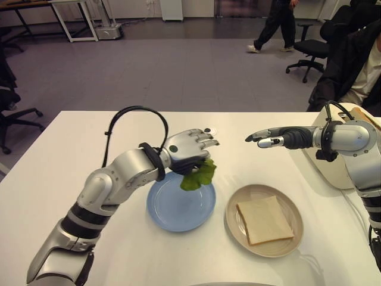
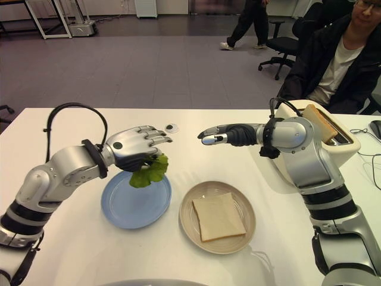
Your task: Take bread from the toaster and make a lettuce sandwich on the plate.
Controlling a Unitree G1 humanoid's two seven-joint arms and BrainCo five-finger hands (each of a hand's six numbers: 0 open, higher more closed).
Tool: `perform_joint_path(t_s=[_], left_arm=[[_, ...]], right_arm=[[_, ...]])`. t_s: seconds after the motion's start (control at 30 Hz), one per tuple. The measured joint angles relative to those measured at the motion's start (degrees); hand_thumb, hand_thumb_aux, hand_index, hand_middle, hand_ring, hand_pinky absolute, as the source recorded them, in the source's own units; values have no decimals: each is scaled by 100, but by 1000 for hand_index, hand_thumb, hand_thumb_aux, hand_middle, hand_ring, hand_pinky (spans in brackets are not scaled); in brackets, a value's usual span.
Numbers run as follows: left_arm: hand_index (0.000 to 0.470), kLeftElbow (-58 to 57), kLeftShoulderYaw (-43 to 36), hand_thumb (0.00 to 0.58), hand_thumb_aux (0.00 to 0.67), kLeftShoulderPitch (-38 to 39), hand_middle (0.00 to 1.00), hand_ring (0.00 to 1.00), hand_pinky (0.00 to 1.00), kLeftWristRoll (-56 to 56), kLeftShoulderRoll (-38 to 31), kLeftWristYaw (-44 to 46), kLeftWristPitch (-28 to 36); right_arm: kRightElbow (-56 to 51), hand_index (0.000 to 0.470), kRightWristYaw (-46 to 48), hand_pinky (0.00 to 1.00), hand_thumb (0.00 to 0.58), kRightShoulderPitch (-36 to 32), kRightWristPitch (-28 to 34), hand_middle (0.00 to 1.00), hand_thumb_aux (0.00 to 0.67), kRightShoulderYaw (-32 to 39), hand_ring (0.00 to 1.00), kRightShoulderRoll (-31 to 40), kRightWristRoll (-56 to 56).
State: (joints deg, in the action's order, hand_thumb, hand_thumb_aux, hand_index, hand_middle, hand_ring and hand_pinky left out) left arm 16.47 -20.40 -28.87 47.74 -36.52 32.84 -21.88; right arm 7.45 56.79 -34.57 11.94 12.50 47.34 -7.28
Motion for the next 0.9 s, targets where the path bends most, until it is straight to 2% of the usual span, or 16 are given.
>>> perform_joint_path(t_s=[0.2,0.33,0.63,0.67,0.7,0.73,0.8,0.83,0.87,0.9], left_arm=[[470,-641,-937,580,670,-426,0,0,0,146,1214,-248,-141],[470,-1198,-1379,580,670,-558,0,0,0,302,1790,-630,-289],[470,-2019,-2141,580,670,-397,0,0,0,532,2397,-1263,-473],[453,-2083,-2184,579,646,-368,0,0,0,566,2412,-1324,-494],[347,-2194,-2216,540,494,-320,0,0,0,572,2424,-1404,-514],[265,-2284,-2240,470,378,-305,0,0,0,576,2430,-1476,-517],[249,-2452,-2320,452,355,-286,0,0,0,684,2434,-1629,-544],[116,-2518,-2340,251,166,-276,0,0,0,670,2450,-1649,-554],[53,-2557,-2370,124,76,-261,0,0,0,684,2454,-1701,-555],[55,-2571,-2397,128,79,-254,0,0,0,763,2446,-1802,-554]], right_arm=[[-273,0,-205,0,0,-19,9,0,0,-84,0,44,-192],[-583,0,-431,0,0,-54,22,0,0,-134,0,74,-405],[-781,0,-549,0,0,-156,6,0,0,-174,0,85,-509],[-791,0,-549,0,0,-159,3,0,0,-172,0,84,-509],[-808,0,-548,0,0,-165,2,0,0,-172,0,84,-511],[-811,0,-548,0,0,-173,1,0,0,-172,0,83,-512],[-809,0,-548,0,0,-191,-4,0,0,-171,0,83,-513],[-806,0,-548,0,0,-191,-4,0,0,-171,0,82,-514],[-802,0,-548,0,0,-191,-4,0,0,-170,0,81,-514],[-796,0,-547,0,0,-192,-5,0,0,-167,0,75,-514]])
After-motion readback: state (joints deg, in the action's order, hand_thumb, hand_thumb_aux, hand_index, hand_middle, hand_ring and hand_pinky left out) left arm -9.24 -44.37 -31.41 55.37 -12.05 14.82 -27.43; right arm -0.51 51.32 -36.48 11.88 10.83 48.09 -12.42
